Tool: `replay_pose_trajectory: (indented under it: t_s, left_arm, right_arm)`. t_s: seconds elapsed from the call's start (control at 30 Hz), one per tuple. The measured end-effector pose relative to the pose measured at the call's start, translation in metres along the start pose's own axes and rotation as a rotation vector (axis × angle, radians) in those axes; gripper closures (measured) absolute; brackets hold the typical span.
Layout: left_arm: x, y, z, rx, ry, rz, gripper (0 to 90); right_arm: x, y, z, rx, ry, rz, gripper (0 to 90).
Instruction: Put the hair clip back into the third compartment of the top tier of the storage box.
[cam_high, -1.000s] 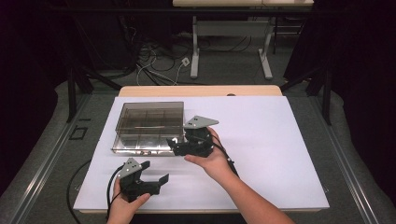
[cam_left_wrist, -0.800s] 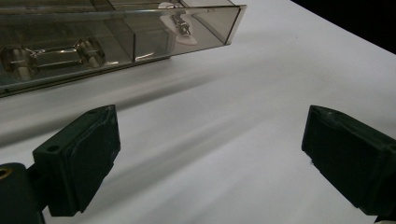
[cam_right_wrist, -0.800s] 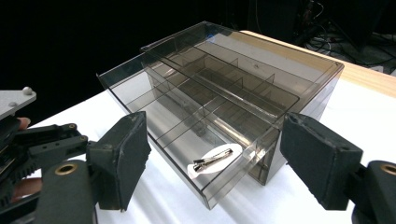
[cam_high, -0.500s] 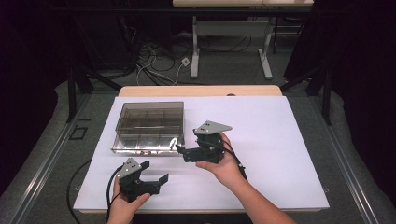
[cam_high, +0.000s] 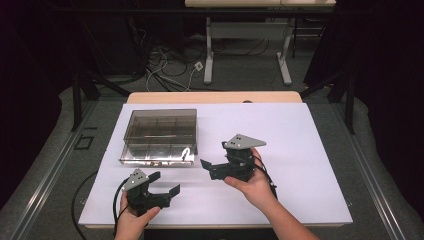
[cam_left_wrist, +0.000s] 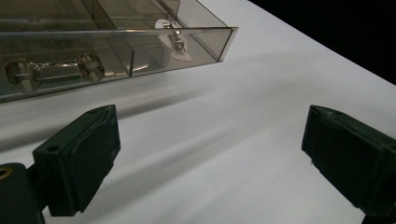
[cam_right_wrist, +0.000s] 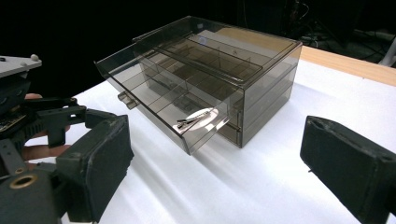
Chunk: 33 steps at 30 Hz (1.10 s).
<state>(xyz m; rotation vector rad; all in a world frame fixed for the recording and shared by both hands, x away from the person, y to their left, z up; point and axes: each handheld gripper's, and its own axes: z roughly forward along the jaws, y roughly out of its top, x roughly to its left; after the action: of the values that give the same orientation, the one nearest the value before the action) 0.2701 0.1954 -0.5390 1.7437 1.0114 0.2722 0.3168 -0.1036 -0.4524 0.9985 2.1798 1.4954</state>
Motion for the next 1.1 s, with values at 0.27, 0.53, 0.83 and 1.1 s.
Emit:
replay_pose_trajectory:
  t_s: [0.27,0.53,0.83,1.1]
  left_arm:
    - [0.0,-0.001,0.0,0.0,0.005,-0.002,5.1]
    - [0.001,0.0,-0.002,-0.01,0.016,-0.013,5.9]
    - [0.001,0.0,-0.002,-0.011,0.031,-0.002,7.8]
    - [0.0,0.002,-0.004,-0.013,0.05,0.014,12.8]
  right_arm:
    - [-0.004,-0.008,-0.015,0.013,0.006,0.002,0.0]
    - [-0.017,-0.025,-0.024,0.041,-0.043,-0.02,0.0]
    - [-0.034,-0.044,-0.041,0.042,-0.075,-0.023,0.0]
    - [-0.051,-0.062,-0.056,0.052,-0.127,-0.02,0.0]
